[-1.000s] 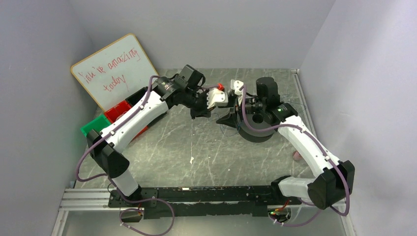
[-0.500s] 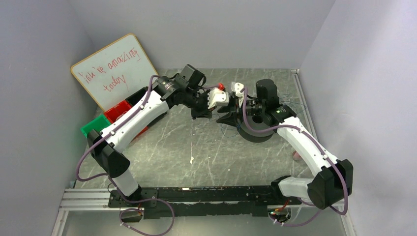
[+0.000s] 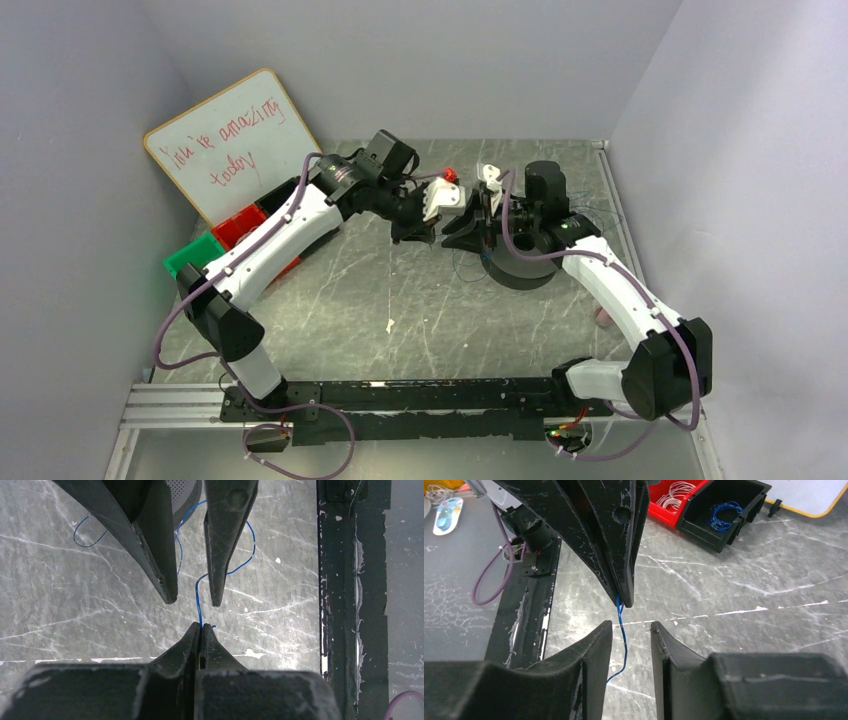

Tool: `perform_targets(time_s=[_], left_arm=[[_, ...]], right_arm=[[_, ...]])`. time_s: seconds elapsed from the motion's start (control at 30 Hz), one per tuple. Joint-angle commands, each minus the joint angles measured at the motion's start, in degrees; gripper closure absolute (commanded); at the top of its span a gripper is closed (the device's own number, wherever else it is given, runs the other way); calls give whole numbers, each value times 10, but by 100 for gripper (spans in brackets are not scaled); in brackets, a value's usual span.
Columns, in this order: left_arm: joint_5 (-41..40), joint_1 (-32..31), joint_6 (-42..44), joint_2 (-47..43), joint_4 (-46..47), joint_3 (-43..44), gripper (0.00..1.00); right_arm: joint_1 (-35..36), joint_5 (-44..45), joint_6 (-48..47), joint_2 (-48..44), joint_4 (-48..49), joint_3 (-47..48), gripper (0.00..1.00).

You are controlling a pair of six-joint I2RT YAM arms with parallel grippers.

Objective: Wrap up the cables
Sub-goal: Pick up the cable reel from the center of the board.

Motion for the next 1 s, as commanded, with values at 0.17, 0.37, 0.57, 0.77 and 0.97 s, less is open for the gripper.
perform_targets(time_s=[0.17,0.37,0.57,0.77,0.97], left_arm=[[27,-3,-9,-12,-1,24,97],[-34,0,-30,-23,34,16,46],[-58,57,-101,-38,126,-7,6],[-92,88,-183,-5,224,-41,6],[-44,88,-271,117,234,21,6]], right_arm=[[-1,-34,11,2,34,1,100],[-29,20,60,-20,87,-5,100],[-57,183,78,-30,101,25,100],[-119,418,109,15,132,121,100],[-184,633,97,81,117,296,100]])
